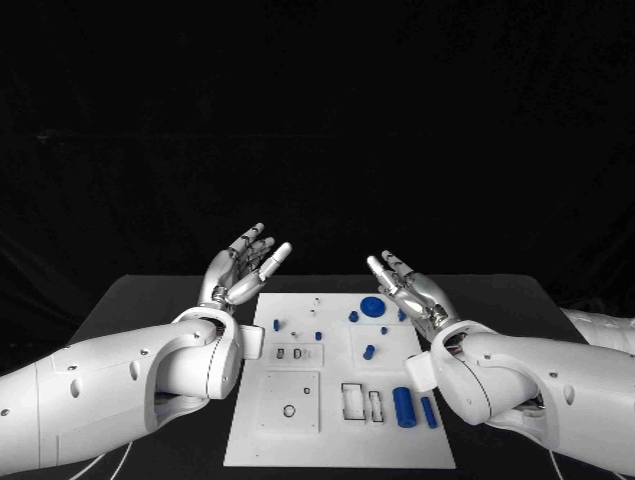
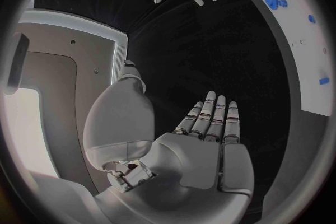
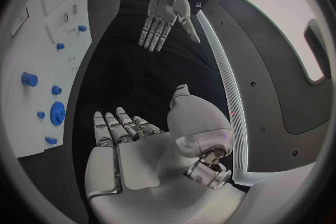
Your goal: Assemble the parts on the task board
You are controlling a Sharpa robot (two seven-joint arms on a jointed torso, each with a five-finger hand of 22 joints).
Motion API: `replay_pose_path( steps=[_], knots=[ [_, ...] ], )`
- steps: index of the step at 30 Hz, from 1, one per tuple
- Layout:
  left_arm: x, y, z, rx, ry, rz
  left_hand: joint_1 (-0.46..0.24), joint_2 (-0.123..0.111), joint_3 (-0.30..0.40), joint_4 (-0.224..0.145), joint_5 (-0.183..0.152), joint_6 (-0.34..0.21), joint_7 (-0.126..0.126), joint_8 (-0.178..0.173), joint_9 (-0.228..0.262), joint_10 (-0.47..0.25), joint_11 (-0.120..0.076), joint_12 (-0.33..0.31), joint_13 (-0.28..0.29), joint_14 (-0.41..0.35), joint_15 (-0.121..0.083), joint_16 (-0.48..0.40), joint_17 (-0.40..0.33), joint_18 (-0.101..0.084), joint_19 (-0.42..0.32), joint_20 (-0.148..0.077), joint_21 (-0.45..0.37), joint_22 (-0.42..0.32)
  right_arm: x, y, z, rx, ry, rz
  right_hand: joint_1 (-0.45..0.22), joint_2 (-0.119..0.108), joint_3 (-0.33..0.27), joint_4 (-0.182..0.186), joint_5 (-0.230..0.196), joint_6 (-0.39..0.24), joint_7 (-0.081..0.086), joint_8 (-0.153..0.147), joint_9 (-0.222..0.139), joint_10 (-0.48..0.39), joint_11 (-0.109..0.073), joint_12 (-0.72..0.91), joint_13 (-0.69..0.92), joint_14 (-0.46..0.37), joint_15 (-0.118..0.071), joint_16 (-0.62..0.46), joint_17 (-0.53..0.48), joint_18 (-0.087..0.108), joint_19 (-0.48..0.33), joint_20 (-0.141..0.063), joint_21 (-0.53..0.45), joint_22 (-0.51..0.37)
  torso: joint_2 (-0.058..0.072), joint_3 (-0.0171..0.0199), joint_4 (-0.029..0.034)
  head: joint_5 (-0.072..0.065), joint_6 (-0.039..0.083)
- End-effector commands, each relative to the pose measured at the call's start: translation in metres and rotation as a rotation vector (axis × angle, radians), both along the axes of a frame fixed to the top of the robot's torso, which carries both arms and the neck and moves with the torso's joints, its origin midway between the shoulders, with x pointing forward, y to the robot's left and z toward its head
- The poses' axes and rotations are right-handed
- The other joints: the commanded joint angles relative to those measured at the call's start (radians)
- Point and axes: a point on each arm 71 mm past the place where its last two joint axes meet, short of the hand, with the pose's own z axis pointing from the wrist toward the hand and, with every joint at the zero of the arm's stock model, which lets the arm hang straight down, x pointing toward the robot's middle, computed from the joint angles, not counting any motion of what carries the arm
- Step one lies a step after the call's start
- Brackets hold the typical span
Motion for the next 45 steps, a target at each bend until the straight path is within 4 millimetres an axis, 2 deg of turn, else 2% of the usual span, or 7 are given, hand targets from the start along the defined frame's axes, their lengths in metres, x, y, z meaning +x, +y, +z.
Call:
replay_pose_path(
  steps=[1,12,21,23,26,34,45],
  knots=[
    [-0.005,-0.006,0.017,0.007,-0.233,-0.063,0.042,-0.005,-0.006,0.013,0.009,0.018,0.039,0.008,0.003,0.073,0.085,0.047,0.011,0.128,0.075,0.091,0.019,0.008,0.19,0.058,0.069,0.035,-0.009,0.012,-0.001,-0.11,-0.013,0.191,0.047,0.008,-0.011,0.016,0.009,0.013,0.187,0.0,0.002,0.044,0.015,0.071,0.008,0.062,0.006,0.019,0.01,0.027,0.029,0.017,0.025,0.01,0.0,0.0,0.0001,0.0,0.0],
    [0.004,-0.005,0.007,0.052,-0.155,-0.113,0.043,0.096,0.079,0.01,-0.035,-0.037,-0.063,0.001,-0.003,0.336,0.019,0.137,0.024,0.451,0.016,0.12,0.002,0.082,0.546,0.07,0.213,0.091,-0.004,0.008,-0.006,-0.135,-0.009,0.235,0.073,0.012,-0.017,0.016,0.016,0.03,0.179,0.004,0.006,0.192,0.013,0.187,0.017,0.568,-0.021,0.151,0.062,0.056,0.38,0.012,0.204,0.081,0.001,0.0012,-0.0018,-0.001,-0.024],
    [0.01,0.002,-0.007,0.191,-0.107,-0.127,0.033,0.18,0.14,0.01,-0.04,-0.035,-0.157,0.003,-0.001,0.761,-0.125,0.188,0.041,0.879,-0.123,0.109,0.019,0.124,0.796,-0.01,0.367,0.151,0.004,0.0,-0.007,-0.155,-0.006,0.226,0.08,0.018,-0.037,0.016,0.022,0.027,0.158,0.003,0.006,0.25,-0.065,0.153,0.02,1.195,-0.15,0.411,0.225,0.125,0.922,-0.05,0.442,0.167,0.01,0.0026,0.0011,0.009,-0.038],
    [0.011,0.004,-0.01,0.231,-0.098,-0.132,0.034,0.181,0.14,0.003,-0.043,-0.026,-0.156,0.005,0.0,0.864,-0.16,0.221,0.067,0.968,-0.156,0.133,0.044,0.125,0.848,-0.037,0.41,0.173,0.007,-0.002,-0.006,-0.16,-0.008,0.226,0.088,0.022,-0.043,0.016,0.023,0.025,0.147,0.003,0.005,0.261,-0.065,0.14,0.02,1.313,-0.174,0.621,0.34,0.113,1.036,-0.084,0.548,0.223,0.016,0.0021,0.0021,0.012,-0.039],
    [0.013,0.007,-0.013,0.287,-0.095,-0.141,0.033,0.184,0.14,0.007,-0.039,-0.012,-0.153,0.006,0.001,0.972,-0.202,0.275,0.119,1.071,-0.198,0.193,0.102,0.121,0.903,-0.072,0.48,0.215,0.012,-0.005,-0.002,-0.167,-0.015,0.223,0.106,0.031,-0.063,0.019,0.025,0.024,0.15,0.003,0.005,0.311,-0.05,0.135,0.022,1.316,-0.126,1.393,1.118,0.057,1.071,-0.075,0.88,0.52,0.027,0.0024,0.0025,0.016,-0.035],
    [0.016,0.011,-0.011,0.432,-0.136,-0.181,0.063,0.226,0.152,0.015,-0.051,0.104,-0.109,0.022,0.013,1.153,-0.256,1.229,1.461,1.364,-0.263,0.952,1.285,-0.002,1.152,-0.148,1.293,1.175,0.032,-0.01,0.019,-0.208,-0.066,0.206,0.154,0.03,-0.069,0.016,0.053,0.03,0.133,0.005,0.007,0.489,-0.067,0.277,0.065,1.516,-0.13,1.557,1.559,-0.023,1.409,-0.038,1.465,1.359,0.062,0.0023,0.0024,0.02,-0.031],
    [0.02,0.012,-0.006,0.586,-0.143,-0.225,0.037,0.192,0.127,0.007,-0.041,0.312,-0.053,0.034,0.028,1.155,-0.181,1.247,1.494,1.405,-0.219,1.019,1.463,-0.063,1.306,-0.121,1.515,1.53,0.058,-0.016,0.044,-0.44,-0.135,0.248,0.317,0.015,-0.03,-0.057,0.085,0.307,0.108,0.092,0.067,0.547,-0.112,0.459,0.2,1.516,-0.171,1.557,1.559,-0.062,1.518,-0.066,1.544,1.556,0.099,-0.005,0.0072,0.004,-0.02]
  ],
)
